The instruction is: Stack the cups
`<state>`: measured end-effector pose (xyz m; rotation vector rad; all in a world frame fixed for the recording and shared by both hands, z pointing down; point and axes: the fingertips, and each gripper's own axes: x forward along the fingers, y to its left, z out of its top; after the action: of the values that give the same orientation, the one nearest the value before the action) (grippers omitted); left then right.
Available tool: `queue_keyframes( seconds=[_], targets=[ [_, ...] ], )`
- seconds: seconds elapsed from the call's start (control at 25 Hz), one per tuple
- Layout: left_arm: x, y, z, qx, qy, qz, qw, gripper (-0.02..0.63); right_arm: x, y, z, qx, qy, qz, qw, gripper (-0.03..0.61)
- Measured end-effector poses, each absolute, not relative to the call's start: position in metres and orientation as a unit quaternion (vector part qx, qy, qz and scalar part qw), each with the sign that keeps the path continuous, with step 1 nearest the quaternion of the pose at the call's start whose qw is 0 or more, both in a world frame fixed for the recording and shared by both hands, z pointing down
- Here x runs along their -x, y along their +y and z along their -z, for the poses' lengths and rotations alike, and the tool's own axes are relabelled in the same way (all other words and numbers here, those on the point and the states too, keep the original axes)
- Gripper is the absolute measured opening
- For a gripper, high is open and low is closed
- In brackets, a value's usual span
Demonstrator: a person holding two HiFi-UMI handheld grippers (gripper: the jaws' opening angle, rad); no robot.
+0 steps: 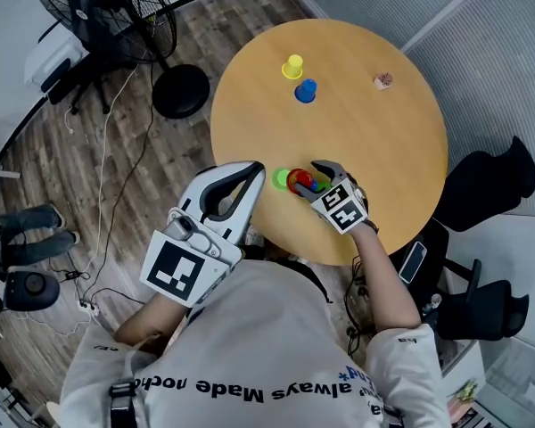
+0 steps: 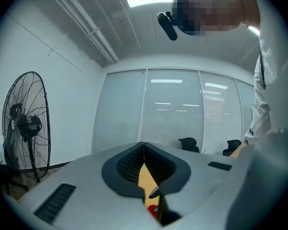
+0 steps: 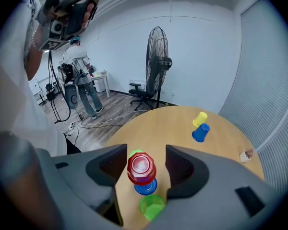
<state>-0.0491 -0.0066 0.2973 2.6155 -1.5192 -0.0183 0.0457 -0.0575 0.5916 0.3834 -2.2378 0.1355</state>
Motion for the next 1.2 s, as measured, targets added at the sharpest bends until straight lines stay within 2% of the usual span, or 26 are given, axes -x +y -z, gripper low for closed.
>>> queue_keyframes(
  seconds=[0.28,0.48,0.68,1.2],
  targets=[
    [0.054,-0.016,-0.301,-0.861,-0.504,-0.001,0.063,0.025,-0.055,-0.083,-0.566,-0.147,-0.895,-0.033,0.419,0.255],
    [0.056,-0.026,-0.301,-0.861,-0.504,0.004,0.065,0.025,-0.06,-0.115,-0.551,-0.159,-0.895,-0.013,0.417,0.213],
    [0.056,-0.035,-0.306,-0.86,-0.506,0.0,0.07,0.025,-0.064,-0.145,-0.552,-0.178,-0.893,-0.001,0.414,0.199],
    [0.069,-0.056,-0.32,-0.849,-0.522,-0.014,0.085,0.025,-0.049,-0.221,-0.578,-0.234,-0.882,0.008,0.408,0.201]
  ],
)
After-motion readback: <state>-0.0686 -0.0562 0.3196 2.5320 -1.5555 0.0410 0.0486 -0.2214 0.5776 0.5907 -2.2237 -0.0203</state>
